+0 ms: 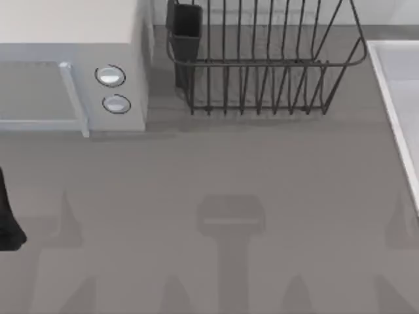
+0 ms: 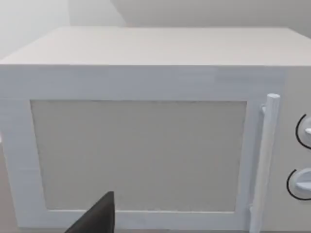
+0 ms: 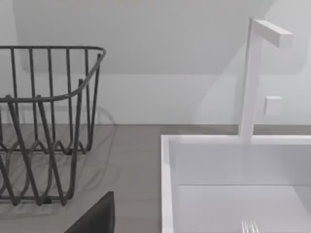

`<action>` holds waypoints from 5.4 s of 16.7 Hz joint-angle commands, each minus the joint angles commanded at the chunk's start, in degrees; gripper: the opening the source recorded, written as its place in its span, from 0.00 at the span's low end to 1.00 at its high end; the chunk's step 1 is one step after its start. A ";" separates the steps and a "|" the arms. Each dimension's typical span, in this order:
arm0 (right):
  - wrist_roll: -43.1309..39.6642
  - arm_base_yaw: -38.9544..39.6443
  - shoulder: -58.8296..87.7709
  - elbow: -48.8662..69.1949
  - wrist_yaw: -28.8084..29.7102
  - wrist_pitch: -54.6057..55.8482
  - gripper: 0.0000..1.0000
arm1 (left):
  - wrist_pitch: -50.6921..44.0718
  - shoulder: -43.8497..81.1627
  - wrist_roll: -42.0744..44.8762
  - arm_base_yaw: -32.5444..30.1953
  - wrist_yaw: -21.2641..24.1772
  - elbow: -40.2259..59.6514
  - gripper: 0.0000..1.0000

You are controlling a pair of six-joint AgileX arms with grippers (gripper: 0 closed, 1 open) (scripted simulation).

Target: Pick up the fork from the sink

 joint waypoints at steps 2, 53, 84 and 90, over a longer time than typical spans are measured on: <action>0.00 0.00 0.00 0.00 0.00 0.00 1.00 | 0.00 0.00 0.00 0.00 0.00 0.00 1.00; -10.82 -11.64 127.84 110.69 0.17 -66.60 1.00 | 0.00 0.00 0.00 0.00 0.00 0.00 1.00; -11.30 -12.66 149.28 106.04 0.45 -46.76 0.70 | 0.00 0.00 0.00 0.00 0.00 0.00 1.00; -11.30 -12.66 149.28 106.04 0.45 -46.76 0.25 | 0.00 0.00 0.00 0.00 0.00 0.00 1.00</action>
